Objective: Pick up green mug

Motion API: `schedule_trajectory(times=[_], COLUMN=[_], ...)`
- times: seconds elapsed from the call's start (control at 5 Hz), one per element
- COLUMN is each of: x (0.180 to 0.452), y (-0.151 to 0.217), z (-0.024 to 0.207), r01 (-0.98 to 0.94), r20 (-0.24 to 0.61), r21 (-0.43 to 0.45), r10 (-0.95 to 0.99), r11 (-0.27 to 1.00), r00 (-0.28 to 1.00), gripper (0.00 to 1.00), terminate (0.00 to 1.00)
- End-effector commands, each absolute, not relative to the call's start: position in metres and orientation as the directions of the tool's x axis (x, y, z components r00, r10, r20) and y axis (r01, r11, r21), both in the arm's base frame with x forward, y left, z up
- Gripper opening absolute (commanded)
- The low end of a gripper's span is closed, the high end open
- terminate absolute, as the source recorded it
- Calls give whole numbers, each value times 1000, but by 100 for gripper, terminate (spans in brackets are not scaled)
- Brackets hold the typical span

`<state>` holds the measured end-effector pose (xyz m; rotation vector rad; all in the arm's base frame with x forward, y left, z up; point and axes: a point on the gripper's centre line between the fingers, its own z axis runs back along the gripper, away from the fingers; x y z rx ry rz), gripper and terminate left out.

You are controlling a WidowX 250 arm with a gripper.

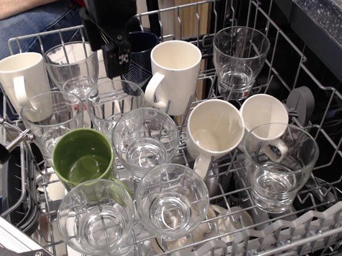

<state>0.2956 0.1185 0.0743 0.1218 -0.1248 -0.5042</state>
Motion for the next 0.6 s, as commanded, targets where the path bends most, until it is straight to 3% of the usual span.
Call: schedule_trajectory(times=[0.0,0.2,0.4], x=[303,299,291], y=[159,170,180], z=[64,43,30], r01=[565,591,616], r20=[58,13,-16], r21=[226,259,230], r10=[-590,-615,-630], r11=[794,764,753], r00=[806,788,777], gripper=[100,100,100], terminate=[0,0,0])
